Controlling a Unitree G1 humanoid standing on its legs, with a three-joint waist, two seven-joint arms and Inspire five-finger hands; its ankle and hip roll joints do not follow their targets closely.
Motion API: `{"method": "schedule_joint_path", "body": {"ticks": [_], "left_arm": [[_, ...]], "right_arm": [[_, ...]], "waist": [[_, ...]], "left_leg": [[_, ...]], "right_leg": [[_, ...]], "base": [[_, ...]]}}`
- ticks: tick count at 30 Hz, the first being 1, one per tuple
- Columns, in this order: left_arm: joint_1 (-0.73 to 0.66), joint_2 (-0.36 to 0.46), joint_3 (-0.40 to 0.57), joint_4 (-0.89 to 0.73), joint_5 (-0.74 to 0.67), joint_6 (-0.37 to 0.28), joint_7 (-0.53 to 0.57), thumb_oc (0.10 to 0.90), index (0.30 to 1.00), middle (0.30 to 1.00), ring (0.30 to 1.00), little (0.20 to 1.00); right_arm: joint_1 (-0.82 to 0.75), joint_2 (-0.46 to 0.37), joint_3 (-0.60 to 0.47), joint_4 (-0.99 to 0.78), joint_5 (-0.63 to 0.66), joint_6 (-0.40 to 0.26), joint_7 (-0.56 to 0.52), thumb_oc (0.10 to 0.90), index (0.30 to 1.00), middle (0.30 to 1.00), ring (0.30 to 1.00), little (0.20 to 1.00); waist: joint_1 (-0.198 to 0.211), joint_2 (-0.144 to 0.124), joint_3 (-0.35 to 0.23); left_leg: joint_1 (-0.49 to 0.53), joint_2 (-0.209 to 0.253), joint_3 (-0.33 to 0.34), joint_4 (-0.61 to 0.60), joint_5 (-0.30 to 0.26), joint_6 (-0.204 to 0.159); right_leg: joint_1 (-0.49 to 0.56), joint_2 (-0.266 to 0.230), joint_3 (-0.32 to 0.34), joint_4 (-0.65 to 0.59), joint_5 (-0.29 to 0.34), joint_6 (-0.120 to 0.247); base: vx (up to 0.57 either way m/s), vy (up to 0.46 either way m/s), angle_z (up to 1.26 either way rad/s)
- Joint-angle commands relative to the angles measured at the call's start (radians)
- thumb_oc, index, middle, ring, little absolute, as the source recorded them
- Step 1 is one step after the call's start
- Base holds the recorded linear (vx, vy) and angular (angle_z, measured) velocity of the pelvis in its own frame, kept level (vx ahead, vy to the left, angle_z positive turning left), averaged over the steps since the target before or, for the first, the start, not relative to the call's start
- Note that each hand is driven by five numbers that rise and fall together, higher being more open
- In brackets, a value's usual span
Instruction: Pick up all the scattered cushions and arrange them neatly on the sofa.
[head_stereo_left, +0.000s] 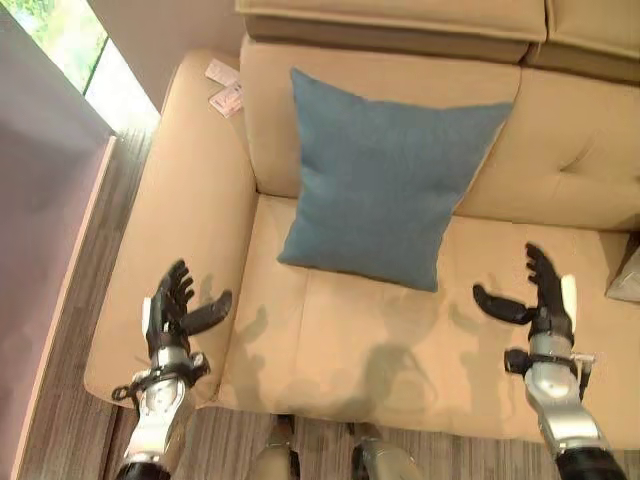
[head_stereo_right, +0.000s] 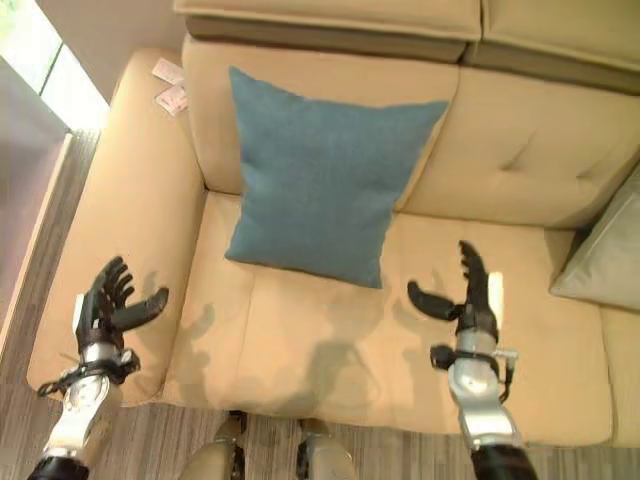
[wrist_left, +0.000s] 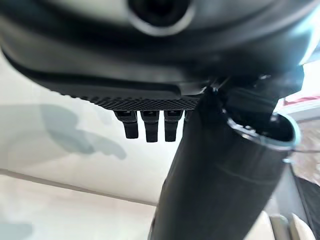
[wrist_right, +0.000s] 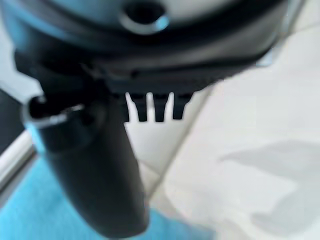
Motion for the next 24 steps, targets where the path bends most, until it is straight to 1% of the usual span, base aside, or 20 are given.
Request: {"method": "schedule_joint_path", "body": {"ticks": [1, 3, 6, 7, 8, 10, 11, 14, 15, 16, 17, 18, 19, 20, 21, 22, 23, 24], "left_arm": [[-0.054, 0.023, 0.031, 0.053, 0.036, -0.024, -0.093, 0.8, 0.9, 0.9, 0.9, 0.9], [-0.017, 0.018, 0.022, 0.098, 0.031, -0.002, -0.127, 0.8, 0.9, 0.9, 0.9, 0.9], [0.025, 0.023, -0.003, 0.156, 0.073, 0.022, -0.151, 0.8, 0.9, 0.9, 0.9, 0.9], [0.036, 0.025, -0.012, 0.176, 0.1, 0.025, -0.153, 0.8, 0.9, 0.9, 0.9, 0.9], [0.044, 0.028, -0.037, 0.229, 0.164, 0.038, -0.161, 0.8, 0.9, 0.9, 0.9, 0.9], [0.042, 0.021, -0.052, 0.296, 0.204, 0.046, -0.162, 0.8, 0.9, 0.9, 0.9, 0.9], [0.047, 0.015, -0.063, 0.355, 0.245, 0.054, -0.164, 0.8, 0.9, 0.9, 0.9, 0.9], [0.053, -0.001, -0.065, 0.441, 0.265, 0.066, -0.166, 0.8, 0.9, 0.9, 0.9, 0.9], [0.055, -0.008, -0.063, 0.47, 0.267, 0.069, -0.161, 0.8, 0.9, 0.9, 0.9, 0.9], [0.033, -0.021, -0.066, 0.56, 0.274, 0.073, -0.139, 0.8, 0.9, 0.9, 0.9, 0.9], [0.032, -0.022, -0.066, 0.561, 0.275, 0.072, -0.139, 0.8, 0.9, 0.9, 0.9, 0.9], [0.011, -0.03, -0.069, 0.61, 0.279, 0.073, -0.128, 0.8, 0.9, 0.9, 0.9, 0.9], [0.009, -0.03, -0.069, 0.611, 0.279, 0.073, -0.128, 0.8, 0.9, 0.9, 0.9, 0.9], [-0.008, -0.038, -0.072, 0.638, 0.282, 0.075, -0.127, 0.8, 0.9, 0.9, 0.9, 0.9], [-0.019, -0.041, -0.073, 0.658, 0.283, 0.072, -0.119, 0.8, 0.9, 0.9, 0.9, 0.9], [-0.032, -0.054, -0.073, 0.695, 0.293, 0.076, -0.116, 0.8, 0.9, 0.9, 0.9, 0.9], [-0.033, -0.054, -0.073, 0.696, 0.293, 0.076, -0.116, 0.8, 0.9, 0.9, 0.9, 0.9], [-0.035, -0.065, -0.069, 0.722, 0.302, 0.08, -0.116, 0.8, 0.9, 0.9, 0.9, 0.9]], "right_arm": [[-0.005, -0.022, -0.004, 0.029, -0.044, -0.055, 0.066, 0.8, 0.9, 0.9, 0.9, 0.9], [0.034, 0.003, 0.008, 0.053, -0.046, -0.049, 0.089, 0.8, 0.9, 0.9, 0.9, 0.9], [0.077, 0.04, 0.038, 0.088, -0.039, -0.046, 0.116, 0.8, 0.9, 0.9, 0.9, 0.9], [0.08, 0.048, 0.049, 0.11, -0.041, -0.043, 0.125, 0.8, 0.9, 0.9, 0.9, 0.9], [0.093, 0.06, 0.072, 0.146, -0.049, -0.042, 0.141, 0.8, 0.9, 0.9, 0.9, 0.9], [0.1, 0.071, 0.096, 0.192, -0.054, -0.041, 0.151, 0.8, 0.9, 0.9, 0.9, 0.9], [0.105, 0.077, 0.118, 0.243, -0.066, -0.036, 0.16, 0.8, 0.9, 0.9, 0.9, 0.9], [0.115, 0.091, 0.144, 0.308, -0.074, -0.028, 0.173, 0.8, 0.9, 0.9, 0.9, 0.9], [0.119, 0.097, 0.153, 0.321, -0.076, -0.027, 0.177, 0.8, 0.9, 0.9, 0.9, 0.9], [0.111, 0.11, 0.172, 0.377, -0.066, -0.027, 0.173, 0.8, 0.9, 0.9, 0.9, 0.9], [0.11, 0.11, 0.172, 0.378, -0.066, -0.028, 0.173, 0.8, 0.9, 0.9, 0.9, 0.9], [0.091, 0.111, 0.185, 0.424, -0.062, -0.022, 0.167, 0.8, 0.9, 0.9, 0.9, 0.9], [0.089, 0.111, 0.185, 0.425, -0.062, -0.023, 0.167, 0.8, 0.9, 0.9, 0.9, 0.9], [0.076, 0.112, 0.194, 0.458, -0.06, -0.019, 0.165, 0.8, 0.9, 0.9, 0.9, 0.9], [0.062, 0.112, 0.202, 0.482, -0.062, -0.014, 0.162, 0.8, 0.9, 0.9, 0.9, 0.9], [0.043, 0.114, 0.208, 0.524, -0.066, -0.01, 0.153, 0.8, 0.9, 0.9, 0.9, 0.9], [0.043, 0.114, 0.209, 0.525, -0.066, -0.011, 0.153, 0.8, 0.9, 0.9, 0.9, 0.9], [0.041, 0.122, 0.199, 0.557, -0.059, -0.005, 0.151, 0.8, 0.9, 0.9, 0.9, 0.9]], "waist": [[0.001, -0.033, -0.118], [0.005, -0.034, -0.121], [0.008, -0.035, -0.116], [0.009, -0.035, -0.116], [0.01, -0.037, -0.123], [0.012, -0.038, -0.127], [0.016, -0.04, -0.129], [0.021, -0.043, -0.131], [0.02, -0.043, -0.123], [0.021, -0.047, -0.09], [0.021, -0.047, -0.089], [0.024, -0.054, -0.065], [0.022, -0.054, -0.065], [0.022, -0.064, -0.044], [0.023, -0.075, -0.033], [0.019, -0.089, -0.031], [0.018, -0.086, -0.03], [0.005, -0.09, -0.042]], "left_leg": [[0.085, -0.031, 0.036, 0.002, -0.099, 0.002], [0.124, -0.029, 0.038, 0.002, -0.105, 0.005], [0.183, -0.024, 0.044, 0.002, -0.114, 0.007], [0.198, -0.021, 0.046, 0.002, -0.117, 0.009], [0.222, -0.019, 0.047, 0.002, -0.124, 0.012], [0.248, -0.018, 0.048, 0.002, -0.129, 0.015], [0.271, -0.016, 0.049, 0.002, -0.133, 0.019], [0.298, -0.01, 0.046, 0.002, -0.138, 0.021], [0.308, -0.006, 0.044, 0.002, -0.137, 0.021], [0.311, 0.001, 0.04, 0.017, -0.123, 0.016], [0.312, 0.001, 0.039, 0.017, -0.123, 0.015], [0.269, -0.002, 0.036, 0.09, -0.133, 0.016], [0.264, -0.002, 0.035, 0.097, -0.136, 0.016], [0.224, -0.01, 0.039, 0.172, -0.165, 0.016], [0.208, -0.025, 0.04, 0.23, -0.199, 0.017], [0.179, -0.043, 0.033, 0.365, -0.249, 0.027], [0.176, -0.041, 0.032, 0.373, -0.254, 0.027], [0.205, -0.029, 0.048, 0.446, -0.274, 0.035]], "right_leg": [[0.069, -0.03, -0.018, 0.003, -0.055, 0.047], [0.108, -0.028, -0.021, 0.003, -0.061, 0.045], [0.169, -0.025, -0.025, 0.003, -0.071, 0.042], [0.183, -0.023, -0.025, 0.003, -0.075, 0.041], [0.211, -0.021, -0.025, 0.003, -0.082, 0.039], [0.237, -0.017, -0.022, 0.003, -0.089, 0.036], [0.259, -0.012, -0.019, 0.003, -0.096, 0.033], [0.291, -0.006, -0.016, 0.003, -0.108, 0.026], [0.301, -0.002, -0.015, 0.008, -0.114, 0.021], [0.313, 0.004, -0.014, 0.012, -0.121, 0.012], [0.314, 0.004, -0.014, 0.012, -0.121, 0.011], [0.309, -0.006, -0.018, 0.01, -0.115, 0.009], [0.307, -0.007, -0.019, 0.01, -0.115, 0.009], [0.295, -0.02, -0.023, 0.016, -0.107, 0.007], [0.28, -0.035, -0.026, 0.023, -0.098, 0.007], [0.249, -0.055, -0.032, 0.027, -0.082, 0.006], [0.249, -0.053, -0.033, 0.027, -0.082, 0.006], [0.224, -0.063, -0.039, 0.029, -0.067, 0.006]], "base": [[0.01, 0.024, 0.03], [0.0, 0.026, 0.14], [-0.02, 0.022, 0.08], [-0.08, 0.023, 0.03], [-0.07, 0.018, 0.04], [-0.06, -0.001, -0.01], [-0.05, -0.023, -0.05], [-0.03, -0.045, -0.02], [-0.14, -0.094, 0.0], [-0.13, -0.079, 0.0], [-0.26, -0.073, 0.08], [-0.14, -0.016, 0.1], [-0.28, -0.013, 0.11], [-0.28, 0.005, 0.08], [-0.45, 0.032, 0.26], [-0.3, 0.031, 0.41], [-0.29, 0.078, 0.38], [-0.27, 0.229, 0.22]]}}
